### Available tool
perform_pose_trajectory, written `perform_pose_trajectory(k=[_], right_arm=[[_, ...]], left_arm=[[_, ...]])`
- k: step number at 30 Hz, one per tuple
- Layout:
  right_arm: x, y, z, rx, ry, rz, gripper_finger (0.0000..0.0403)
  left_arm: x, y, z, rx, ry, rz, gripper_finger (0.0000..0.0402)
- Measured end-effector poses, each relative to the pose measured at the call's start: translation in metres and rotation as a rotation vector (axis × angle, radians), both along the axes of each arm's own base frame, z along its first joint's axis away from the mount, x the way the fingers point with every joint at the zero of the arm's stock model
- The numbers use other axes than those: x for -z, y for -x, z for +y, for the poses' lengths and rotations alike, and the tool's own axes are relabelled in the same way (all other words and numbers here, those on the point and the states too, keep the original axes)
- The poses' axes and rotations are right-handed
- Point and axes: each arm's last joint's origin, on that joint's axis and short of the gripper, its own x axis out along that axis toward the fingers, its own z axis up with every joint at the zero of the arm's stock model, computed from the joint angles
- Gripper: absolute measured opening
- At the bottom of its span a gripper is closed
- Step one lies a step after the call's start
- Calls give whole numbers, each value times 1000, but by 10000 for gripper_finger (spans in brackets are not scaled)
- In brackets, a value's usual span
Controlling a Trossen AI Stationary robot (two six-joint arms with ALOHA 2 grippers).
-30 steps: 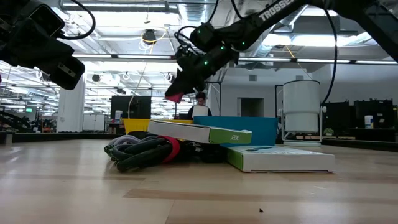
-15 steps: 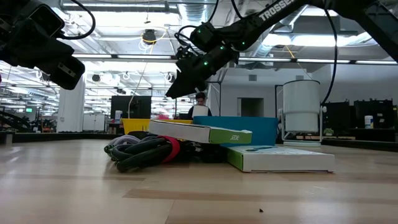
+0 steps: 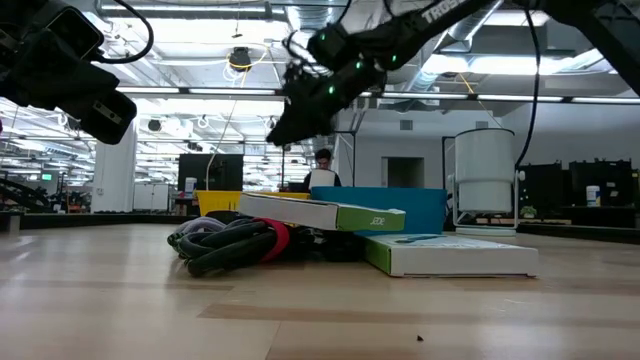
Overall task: Pick and place items into bin
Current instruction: Put the black charger adapter into the blue basket
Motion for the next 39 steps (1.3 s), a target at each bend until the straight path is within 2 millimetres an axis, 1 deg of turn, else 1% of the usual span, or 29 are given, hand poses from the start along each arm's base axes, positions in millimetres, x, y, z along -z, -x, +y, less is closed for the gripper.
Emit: perform_pose_trajectory(k=[4,7,9,12,17,19,22,26,30,33,36,39], right_arm=[[-23,8,23,-23,-32,13,201],[-43,19,45,-32,-87,52,198],[-56,32,62,-40,-128,112,195],[-68,51,90,-70,-174,226,190],[-76,82,134,-88,-262,433,179],[-75,91,152,-101,-279,470,176],[-67,103,176,-106,-264,528,175],[-54,117,204,-66,-182,572,178],[-36,128,225,14,-80,594,180],[-23,132,239,114,41,528,178],[-13,131,253,215,152,374,176],[-6,131,267,276,201,221,176]], left_arm=[[0,0,0,0,0,0,0],[0,0,0,0,0,0,0],[0,0,0,0,0,0,0],[0,0,0,1,0,0,0],[0,0,0,0,0,-1,0],[0,0,0,1,0,0,0],[0,0,0,0,0,-1,0],[0,0,0,1,0,0,0],[0,0,0,0,0,0,0],[0,0,0,0,0,0,0],[0,0,0,0,0,0,0],[0,0,0,0,0,0,0]])
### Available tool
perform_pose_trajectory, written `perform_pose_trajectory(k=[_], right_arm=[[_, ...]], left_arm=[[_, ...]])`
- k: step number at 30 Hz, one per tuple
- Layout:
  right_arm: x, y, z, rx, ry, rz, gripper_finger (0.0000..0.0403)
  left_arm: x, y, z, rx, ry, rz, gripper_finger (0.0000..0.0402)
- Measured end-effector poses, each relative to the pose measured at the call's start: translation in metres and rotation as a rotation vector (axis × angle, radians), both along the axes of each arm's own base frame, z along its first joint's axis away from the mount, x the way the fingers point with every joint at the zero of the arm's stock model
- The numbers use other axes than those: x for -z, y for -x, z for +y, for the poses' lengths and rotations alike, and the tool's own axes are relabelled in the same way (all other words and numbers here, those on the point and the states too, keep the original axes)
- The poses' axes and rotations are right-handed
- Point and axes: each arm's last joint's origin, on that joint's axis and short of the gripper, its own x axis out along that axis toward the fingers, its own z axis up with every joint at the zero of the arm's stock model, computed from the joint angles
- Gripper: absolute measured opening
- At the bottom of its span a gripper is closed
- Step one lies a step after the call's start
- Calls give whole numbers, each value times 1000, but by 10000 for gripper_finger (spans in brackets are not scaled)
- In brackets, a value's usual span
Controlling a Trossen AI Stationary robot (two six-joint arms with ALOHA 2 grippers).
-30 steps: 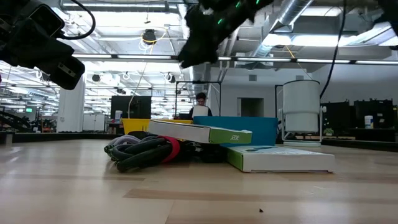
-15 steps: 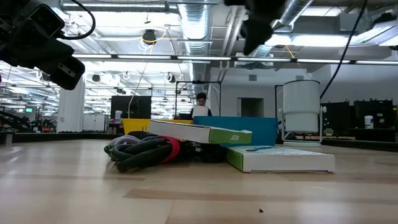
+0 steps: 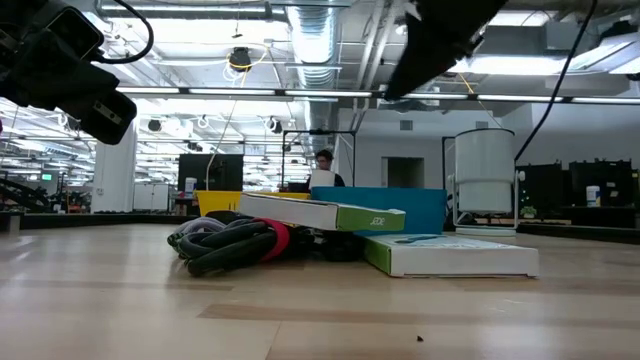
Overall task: Pick and place items into bin
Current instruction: Put the black charger adapter into the blue basket
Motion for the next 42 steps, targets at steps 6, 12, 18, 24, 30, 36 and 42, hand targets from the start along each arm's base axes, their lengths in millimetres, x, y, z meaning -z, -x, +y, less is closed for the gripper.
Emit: perform_pose_trajectory(k=[6,12,18,24,30,36,42], right_arm=[[1,3,12,91,182,-166,178],[-4,8,0,266,493,-216,176],[-8,9,-14,405,668,-271,178],[-9,15,-13,447,621,-361,171],[-13,37,-7,469,514,-483,166],[-12,39,-6,467,503,-483,164],[-10,37,-17,481,516,-415,162]], left_arm=[[0,0,0,-4,-1,0,0],[0,-1,3,-104,-5,-1,0],[-1,-1,5,-178,-15,-12,0],[-3,-1,6,-206,-128,-53,0],[-15,-2,10,-348,-206,-184,0],[-28,0,11,-398,-201,-305,0],[-37,-2,11,-398,-156,-298,0]])
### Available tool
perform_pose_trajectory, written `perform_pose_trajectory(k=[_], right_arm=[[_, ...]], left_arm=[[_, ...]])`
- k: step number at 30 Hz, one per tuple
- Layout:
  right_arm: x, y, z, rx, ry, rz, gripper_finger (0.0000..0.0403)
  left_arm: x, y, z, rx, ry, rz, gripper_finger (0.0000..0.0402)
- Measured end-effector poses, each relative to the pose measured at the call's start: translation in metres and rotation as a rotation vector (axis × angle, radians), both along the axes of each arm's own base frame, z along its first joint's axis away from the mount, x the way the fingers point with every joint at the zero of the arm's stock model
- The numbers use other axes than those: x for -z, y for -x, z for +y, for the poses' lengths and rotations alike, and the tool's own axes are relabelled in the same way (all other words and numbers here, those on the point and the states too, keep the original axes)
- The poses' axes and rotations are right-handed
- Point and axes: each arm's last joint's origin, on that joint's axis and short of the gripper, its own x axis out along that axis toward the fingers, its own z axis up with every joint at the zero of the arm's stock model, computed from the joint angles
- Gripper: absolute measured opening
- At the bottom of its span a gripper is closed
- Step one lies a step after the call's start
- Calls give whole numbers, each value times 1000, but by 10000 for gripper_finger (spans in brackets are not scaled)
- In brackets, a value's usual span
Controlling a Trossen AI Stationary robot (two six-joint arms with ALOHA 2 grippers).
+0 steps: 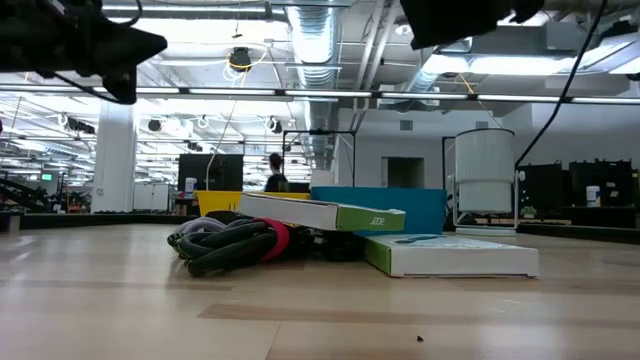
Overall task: Pick and place items into bin
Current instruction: Put the black charger adapter into the blue basket
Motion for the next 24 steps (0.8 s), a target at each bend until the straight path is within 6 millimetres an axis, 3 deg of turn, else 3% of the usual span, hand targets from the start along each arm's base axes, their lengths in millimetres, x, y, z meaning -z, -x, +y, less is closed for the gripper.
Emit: perform_pose_trajectory(k=[6,13,24], right_arm=[[10,2,-5,3,-56,47,161],[34,15,-5,5,-84,12,157],[47,18,-6,8,-201,13,153]], left_arm=[[-20,-14,-3,6,1,108,0],[-40,-50,-12,13,-151,390,5],[-53,-110,-30,169,-304,751,96]])
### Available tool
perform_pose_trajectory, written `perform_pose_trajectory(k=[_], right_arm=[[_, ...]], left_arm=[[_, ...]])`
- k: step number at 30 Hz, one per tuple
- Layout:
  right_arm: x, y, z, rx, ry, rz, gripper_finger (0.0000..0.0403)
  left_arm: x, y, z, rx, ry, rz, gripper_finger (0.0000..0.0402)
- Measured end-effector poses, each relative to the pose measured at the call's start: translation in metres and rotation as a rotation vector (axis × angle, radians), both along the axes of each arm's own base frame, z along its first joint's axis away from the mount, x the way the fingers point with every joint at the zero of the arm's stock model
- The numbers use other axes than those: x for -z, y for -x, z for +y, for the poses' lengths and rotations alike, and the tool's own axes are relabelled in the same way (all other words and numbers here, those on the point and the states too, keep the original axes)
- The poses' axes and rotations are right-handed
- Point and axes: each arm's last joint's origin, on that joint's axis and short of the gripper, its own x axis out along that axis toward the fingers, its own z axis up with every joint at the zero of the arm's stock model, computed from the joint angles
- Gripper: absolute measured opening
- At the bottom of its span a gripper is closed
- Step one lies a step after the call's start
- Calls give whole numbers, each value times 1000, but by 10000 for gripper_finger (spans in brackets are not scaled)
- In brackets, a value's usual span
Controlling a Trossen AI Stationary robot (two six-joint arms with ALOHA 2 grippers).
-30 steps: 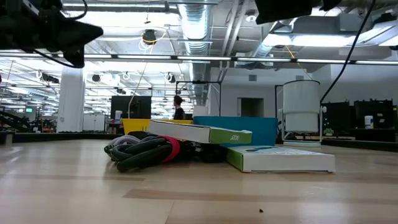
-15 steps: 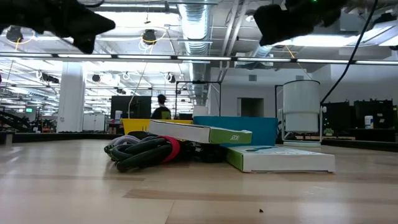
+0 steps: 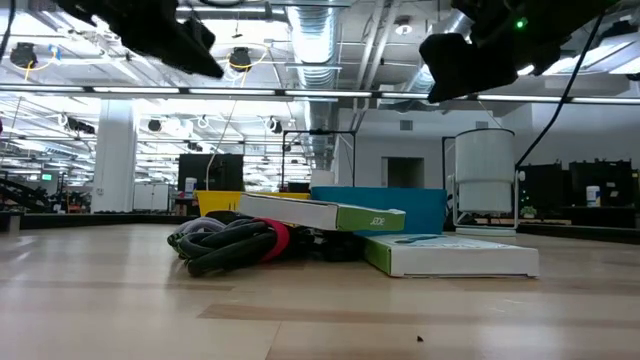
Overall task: Pick and place items into bin
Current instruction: Put the black charger adapter into the blue basket
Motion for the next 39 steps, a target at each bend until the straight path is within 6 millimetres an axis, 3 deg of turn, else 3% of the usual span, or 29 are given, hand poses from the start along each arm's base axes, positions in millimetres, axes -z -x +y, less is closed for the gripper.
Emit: perform_pose_trajectory(k=[10,19,39], right_arm=[[0,2,7,-33,-7,19,154],[0,6,16,-67,-6,22,151],[1,6,17,-73,-39,38,150]], left_arm=[[-2,-29,-7,67,-147,363,164],[2,-50,-11,261,-394,558,166],[51,-73,-27,615,-698,747,166]])
